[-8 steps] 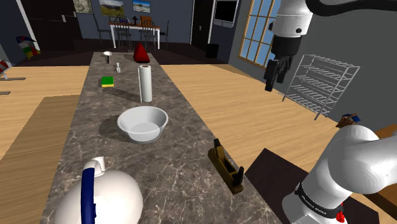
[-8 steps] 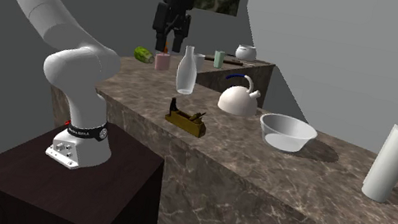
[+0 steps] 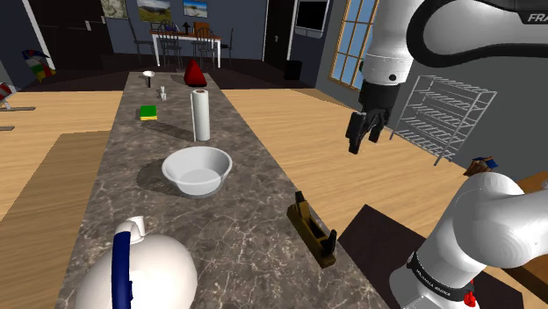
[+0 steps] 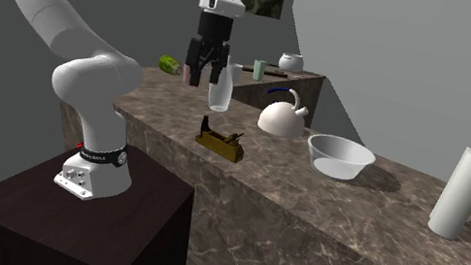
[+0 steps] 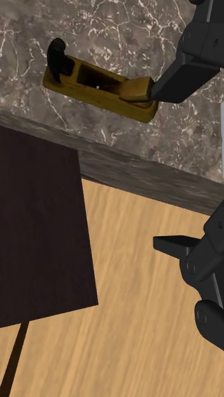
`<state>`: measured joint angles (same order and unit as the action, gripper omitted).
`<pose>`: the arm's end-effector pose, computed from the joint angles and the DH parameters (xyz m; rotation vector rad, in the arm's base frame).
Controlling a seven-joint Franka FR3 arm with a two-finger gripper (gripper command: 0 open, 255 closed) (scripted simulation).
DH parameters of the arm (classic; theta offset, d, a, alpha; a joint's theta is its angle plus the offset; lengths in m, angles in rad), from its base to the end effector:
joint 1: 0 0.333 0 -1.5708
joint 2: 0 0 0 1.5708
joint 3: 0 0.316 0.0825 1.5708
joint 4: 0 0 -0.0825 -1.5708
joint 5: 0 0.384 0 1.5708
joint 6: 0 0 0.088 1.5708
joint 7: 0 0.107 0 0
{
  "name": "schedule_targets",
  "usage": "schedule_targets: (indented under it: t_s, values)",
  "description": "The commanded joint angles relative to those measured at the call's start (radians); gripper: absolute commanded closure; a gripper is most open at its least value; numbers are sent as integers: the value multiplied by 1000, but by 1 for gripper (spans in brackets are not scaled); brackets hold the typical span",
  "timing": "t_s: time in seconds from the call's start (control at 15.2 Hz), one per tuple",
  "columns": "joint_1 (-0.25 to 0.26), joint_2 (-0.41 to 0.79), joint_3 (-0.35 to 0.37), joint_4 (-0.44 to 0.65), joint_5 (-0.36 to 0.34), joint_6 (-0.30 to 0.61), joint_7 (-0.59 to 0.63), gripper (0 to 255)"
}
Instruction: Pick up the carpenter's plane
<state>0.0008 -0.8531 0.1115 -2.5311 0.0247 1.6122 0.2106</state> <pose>0.2860 0.0404 0.5296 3.0642 -0.2165 -0.0917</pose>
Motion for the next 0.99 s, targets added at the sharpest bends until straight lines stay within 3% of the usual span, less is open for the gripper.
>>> schedule_targets:
  t_s: [0.0,0.46,0.92]
  values:
    - [8,-5,33,-50,40,53,57,0]
    - [46,50,164,-186,184,278,242,0]
    - [74,224,316,-240,314,553,417,0]
